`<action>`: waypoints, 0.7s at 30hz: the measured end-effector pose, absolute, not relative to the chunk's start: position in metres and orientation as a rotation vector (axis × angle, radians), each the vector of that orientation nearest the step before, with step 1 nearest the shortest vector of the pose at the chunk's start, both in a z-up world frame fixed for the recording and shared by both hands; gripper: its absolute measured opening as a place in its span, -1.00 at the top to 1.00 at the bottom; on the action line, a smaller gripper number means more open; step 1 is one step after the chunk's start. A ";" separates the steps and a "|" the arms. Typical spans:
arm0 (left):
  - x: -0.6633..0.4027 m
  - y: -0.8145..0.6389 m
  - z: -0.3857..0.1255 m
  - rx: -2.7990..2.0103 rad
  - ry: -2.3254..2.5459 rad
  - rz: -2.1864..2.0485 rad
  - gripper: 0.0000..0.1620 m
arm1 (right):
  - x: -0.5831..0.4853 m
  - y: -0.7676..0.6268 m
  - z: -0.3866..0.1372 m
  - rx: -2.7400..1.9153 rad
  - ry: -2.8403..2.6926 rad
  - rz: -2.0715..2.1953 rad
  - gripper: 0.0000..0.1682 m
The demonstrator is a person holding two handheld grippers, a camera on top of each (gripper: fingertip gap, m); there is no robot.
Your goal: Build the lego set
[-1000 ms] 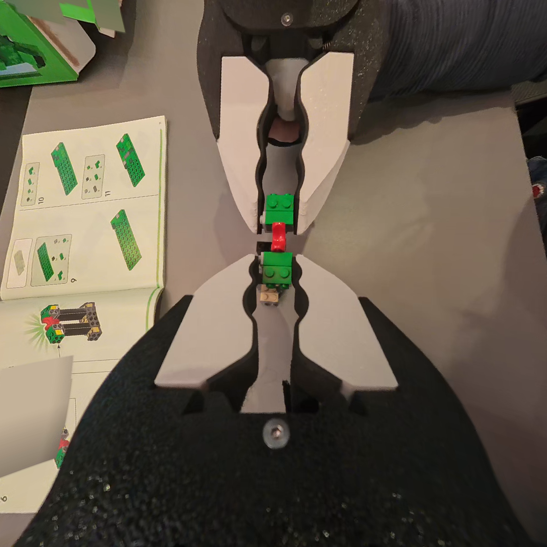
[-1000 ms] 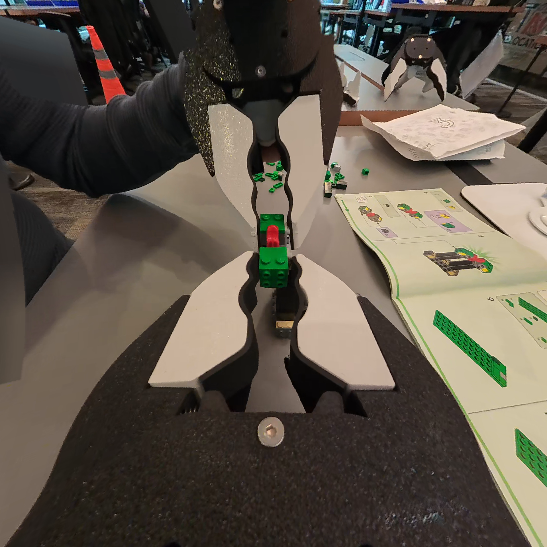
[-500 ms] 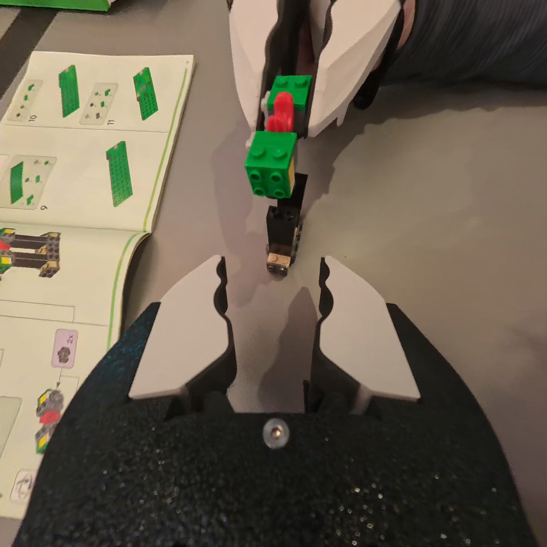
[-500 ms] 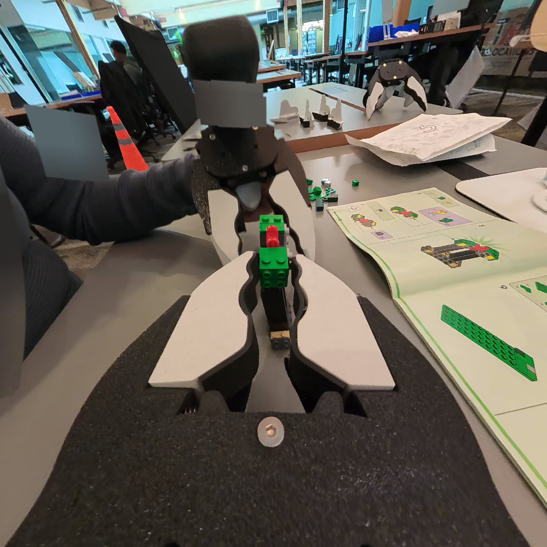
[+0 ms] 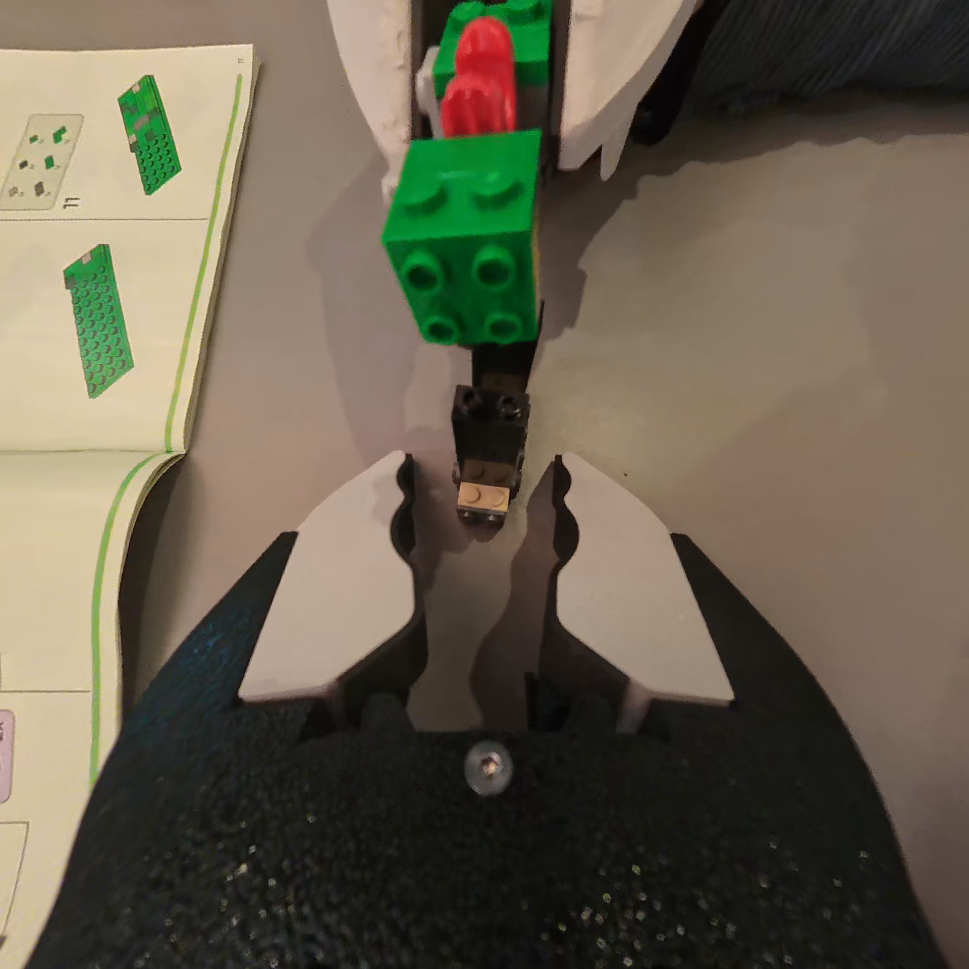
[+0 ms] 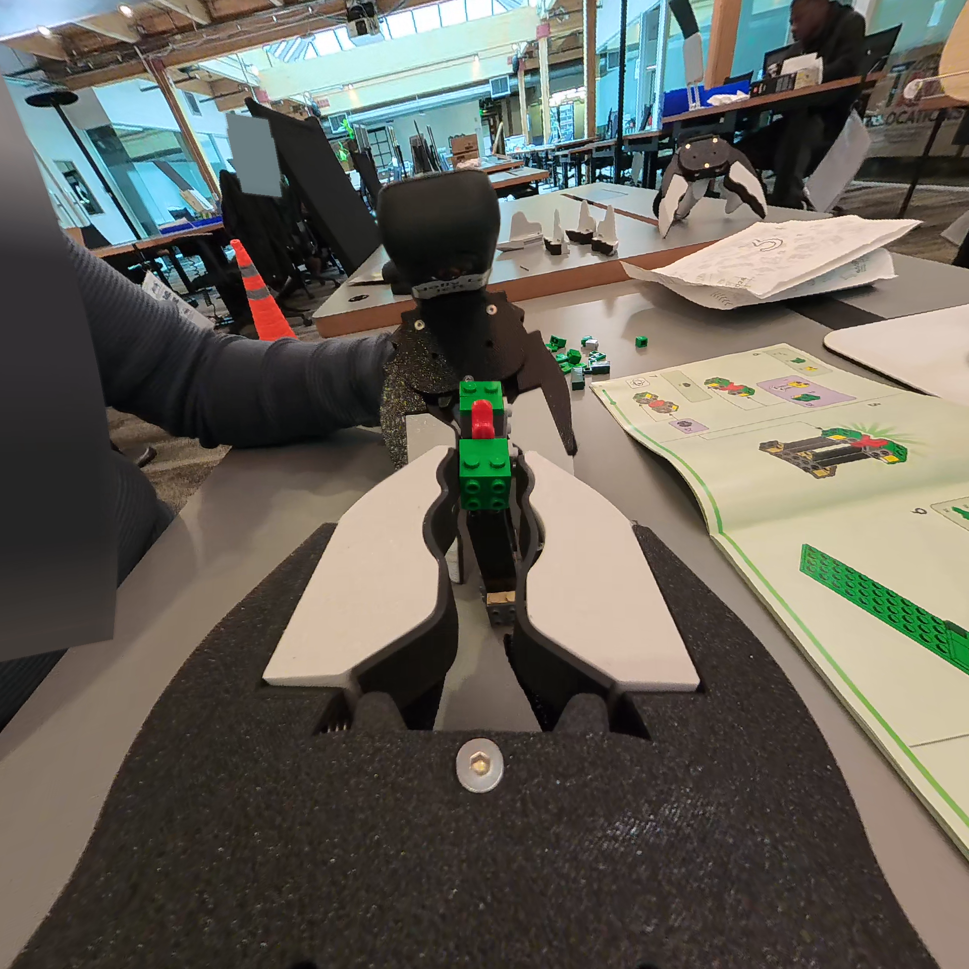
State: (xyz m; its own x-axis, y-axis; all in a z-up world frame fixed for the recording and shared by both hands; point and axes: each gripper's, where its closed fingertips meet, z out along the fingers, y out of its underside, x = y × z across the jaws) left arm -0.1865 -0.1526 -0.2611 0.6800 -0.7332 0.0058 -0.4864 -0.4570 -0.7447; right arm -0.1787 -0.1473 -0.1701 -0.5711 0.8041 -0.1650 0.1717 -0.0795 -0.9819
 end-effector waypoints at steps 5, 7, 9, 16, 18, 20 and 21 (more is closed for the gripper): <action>-0.191 -0.154 -0.261 -2.155 0.909 -0.408 0.40 | -0.177 -0.142 -0.169 -1.060 -1.692 1.683 0.77; -0.193 -0.154 -0.261 -2.153 0.896 -0.410 0.40 | -0.176 -0.140 -0.166 -1.058 -1.674 1.689 0.77; -0.193 -0.154 -0.261 -2.150 0.902 -0.408 0.45 | -0.176 -0.139 -0.164 -1.056 -1.663 1.696 0.77; -0.199 -0.159 -0.261 -2.150 0.875 -0.405 0.46 | -0.174 -0.141 -0.158 -1.050 -1.636 1.729 0.77; -0.201 -0.159 -0.260 -2.149 0.868 -0.414 0.51 | -0.175 -0.141 -0.154 -1.055 -1.620 1.742 0.77; -0.203 -0.160 -0.261 -2.145 0.877 -0.407 0.56 | -0.176 -0.143 -0.153 -1.055 -1.621 1.744 0.77; -0.203 -0.160 -0.260 -2.144 0.881 -0.411 0.58 | -0.176 -0.145 -0.154 -1.054 -1.625 1.743 0.77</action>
